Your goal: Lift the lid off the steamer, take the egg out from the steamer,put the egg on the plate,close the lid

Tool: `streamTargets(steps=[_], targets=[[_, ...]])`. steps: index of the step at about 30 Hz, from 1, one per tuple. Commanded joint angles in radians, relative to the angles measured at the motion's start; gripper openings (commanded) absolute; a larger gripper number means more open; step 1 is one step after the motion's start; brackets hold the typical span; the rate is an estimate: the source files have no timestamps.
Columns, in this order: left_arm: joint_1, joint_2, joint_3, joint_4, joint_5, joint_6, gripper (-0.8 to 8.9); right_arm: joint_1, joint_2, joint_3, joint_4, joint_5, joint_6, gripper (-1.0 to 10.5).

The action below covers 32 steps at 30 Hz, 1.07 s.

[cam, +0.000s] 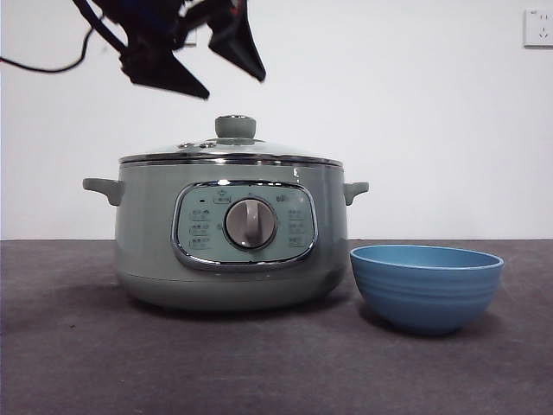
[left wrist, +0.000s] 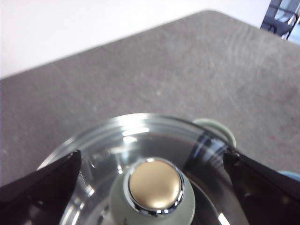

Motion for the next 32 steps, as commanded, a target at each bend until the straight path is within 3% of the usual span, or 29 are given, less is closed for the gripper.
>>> streamTargets(steps=[1, 9, 12, 18, 21, 24, 27, 29, 32], targets=[[-0.011, 0.035, -0.002, 0.005, -0.006, 0.018, 5.97, 0.003, 0.002, 0.002, 0.005, 0.002, 0.007, 6.0], [-0.027, 0.082, -0.002, 0.003, -0.043, 0.021, 5.88, 0.003, 0.002, 0.002, 0.005, 0.002, 0.008, 6.0], [-0.035, 0.084, -0.002, -0.004, -0.041, 0.02, 4.94, 0.003, 0.002, 0.002, 0.005, 0.002, 0.008, 6.0], [-0.039, 0.086, -0.002, -0.018, -0.035, 0.019, 4.93, 0.003, 0.002, 0.002, -0.002, 0.002, 0.015, 6.0], [-0.039, 0.086, -0.002, -0.05, -0.035, 0.019, 4.01, 0.003, 0.002, 0.002, -0.005, 0.002, 0.015, 6.0], [-0.039, 0.086, -0.002, -0.052, -0.035, 0.01, 3.93, 0.003, 0.002, 0.002, -0.005, 0.002, 0.015, 6.0], [-0.039, 0.086, -0.002, -0.051, -0.035, 0.007, 2.02, 0.003, 0.002, 0.002, -0.006, 0.002, 0.02, 6.0], [-0.039, 0.086, -0.002, -0.05, -0.035, 0.003, 1.25, 0.003, 0.002, 0.002, -0.006, 0.002, 0.021, 6.0], [-0.039, 0.086, -0.002, -0.042, -0.035, 0.0, 1.16, 0.003, 0.002, 0.002, -0.006, 0.002, 0.021, 6.0]])
